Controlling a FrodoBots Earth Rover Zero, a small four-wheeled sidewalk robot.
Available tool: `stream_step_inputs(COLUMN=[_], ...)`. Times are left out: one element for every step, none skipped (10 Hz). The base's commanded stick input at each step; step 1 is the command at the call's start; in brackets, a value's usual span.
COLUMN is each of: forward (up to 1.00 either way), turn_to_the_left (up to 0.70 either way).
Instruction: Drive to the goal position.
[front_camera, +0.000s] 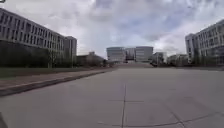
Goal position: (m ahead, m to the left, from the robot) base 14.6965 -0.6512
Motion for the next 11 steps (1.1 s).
stream_step_inputs(forward=[0.70,0.70,0.70,0.70,0.70,0.70,0.70,0.70,0.70,0.70,0.70], turn_to_the_left=[0.00,0.00,0.00,0.00,0.00,0.00,0.00,0.00,0.00,0.00,0.00])
